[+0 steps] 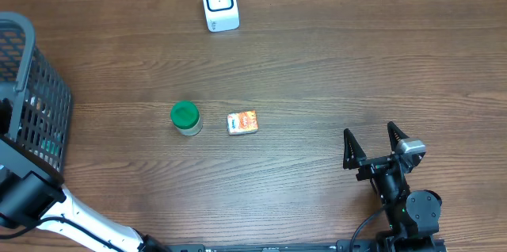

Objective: Scan the item barcode
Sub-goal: 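Grasp the light-blue package in the basket and lift it out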

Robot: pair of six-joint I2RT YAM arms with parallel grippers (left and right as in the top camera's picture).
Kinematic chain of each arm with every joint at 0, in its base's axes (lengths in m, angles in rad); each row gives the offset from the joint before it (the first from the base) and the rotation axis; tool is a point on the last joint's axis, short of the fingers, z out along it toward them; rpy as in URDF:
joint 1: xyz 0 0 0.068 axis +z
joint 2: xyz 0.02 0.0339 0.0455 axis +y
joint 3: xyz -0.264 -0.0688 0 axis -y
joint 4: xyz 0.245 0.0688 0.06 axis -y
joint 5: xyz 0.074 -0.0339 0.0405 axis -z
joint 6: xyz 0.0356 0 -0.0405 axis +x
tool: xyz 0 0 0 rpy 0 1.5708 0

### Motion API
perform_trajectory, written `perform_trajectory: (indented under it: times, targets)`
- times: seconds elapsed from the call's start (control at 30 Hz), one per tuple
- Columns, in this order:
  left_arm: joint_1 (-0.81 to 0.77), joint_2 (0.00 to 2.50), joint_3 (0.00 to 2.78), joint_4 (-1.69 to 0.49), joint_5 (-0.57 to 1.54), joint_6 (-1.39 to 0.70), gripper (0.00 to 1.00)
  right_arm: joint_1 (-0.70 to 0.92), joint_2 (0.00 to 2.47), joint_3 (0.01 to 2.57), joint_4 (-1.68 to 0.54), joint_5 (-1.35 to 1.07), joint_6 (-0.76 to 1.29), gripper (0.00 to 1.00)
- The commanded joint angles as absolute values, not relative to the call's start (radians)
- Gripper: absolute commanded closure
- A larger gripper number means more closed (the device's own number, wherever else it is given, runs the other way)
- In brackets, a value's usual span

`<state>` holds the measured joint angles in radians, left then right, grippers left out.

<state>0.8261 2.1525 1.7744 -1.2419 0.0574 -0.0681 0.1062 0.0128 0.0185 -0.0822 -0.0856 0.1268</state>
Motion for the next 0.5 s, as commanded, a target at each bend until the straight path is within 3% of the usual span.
perform_trajectory:
  times: [0.0, 0.27, 0.47]
  targets:
    - [0.826, 2.085, 1.868, -1.267, 0.014, -0.134, 0.96, 0.111, 0.003, 0.008, -0.078, -0.076, 0.126, 0.00]
    - [0.826, 1.896, 1.944, -1.271, 0.035, -0.231, 0.96, 0.111, 0.003, 0.008, -0.078, -0.076, 0.126, 0.00]
    - [0.824, 1.722, 2.025, -1.248, 0.168, -0.268, 0.96, 0.111, 0.003, 0.008, -0.078, -0.076, 0.126, 0.00]
